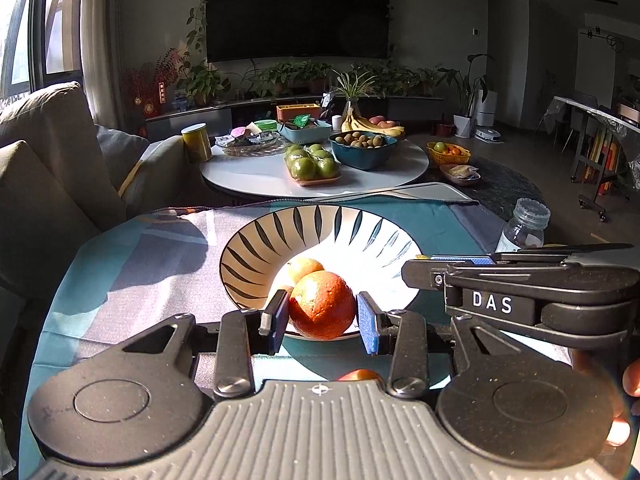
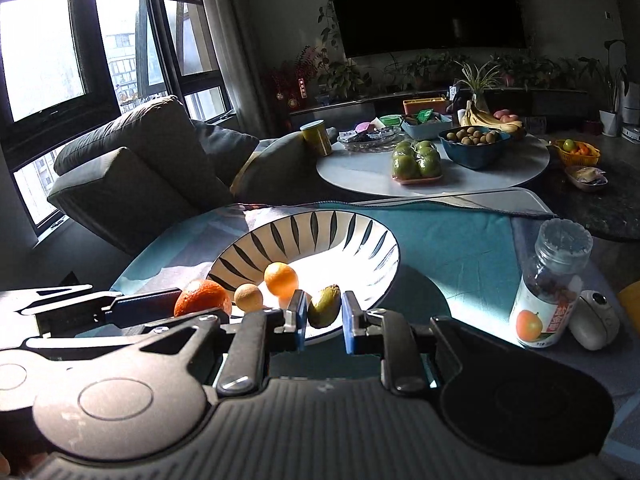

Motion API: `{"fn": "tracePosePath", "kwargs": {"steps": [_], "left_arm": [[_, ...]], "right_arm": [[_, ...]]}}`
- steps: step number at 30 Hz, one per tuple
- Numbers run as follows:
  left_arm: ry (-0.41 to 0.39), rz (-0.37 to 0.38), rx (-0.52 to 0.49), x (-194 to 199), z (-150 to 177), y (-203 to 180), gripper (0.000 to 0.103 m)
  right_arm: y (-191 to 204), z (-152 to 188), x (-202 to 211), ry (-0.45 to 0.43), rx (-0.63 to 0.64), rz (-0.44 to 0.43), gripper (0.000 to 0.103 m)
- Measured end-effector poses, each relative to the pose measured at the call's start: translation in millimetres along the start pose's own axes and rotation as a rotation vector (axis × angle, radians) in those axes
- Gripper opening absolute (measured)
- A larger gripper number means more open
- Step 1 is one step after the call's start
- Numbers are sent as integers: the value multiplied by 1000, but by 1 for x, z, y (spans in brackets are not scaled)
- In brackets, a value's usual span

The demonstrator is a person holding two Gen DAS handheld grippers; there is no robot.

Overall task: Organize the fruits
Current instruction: 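Carry the grapefruit and lemon into the striped bowl and open both tools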

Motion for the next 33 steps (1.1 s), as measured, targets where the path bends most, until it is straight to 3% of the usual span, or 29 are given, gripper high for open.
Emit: {"fn": "tracePosePath", "kwargs": {"steps": [14, 33], "left_arm": [[35, 10, 25, -30, 4, 9, 34], [-9, -25, 25, -14, 3, 15, 35]], "right_arm": [[-7, 0, -26, 30, -14, 0, 78], [-7, 1, -24, 9, -7, -2, 78]]}}
Point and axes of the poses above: each gripper's, at about its wrist camera, not at the fingertips, and x roughly against the way its jaws point, y to its left, z to its underside, the point moved 7 cm from there along -x, roughly the way its jaws point, and after that the axes turned 4 degrees about -x, right-handed, at the moved point
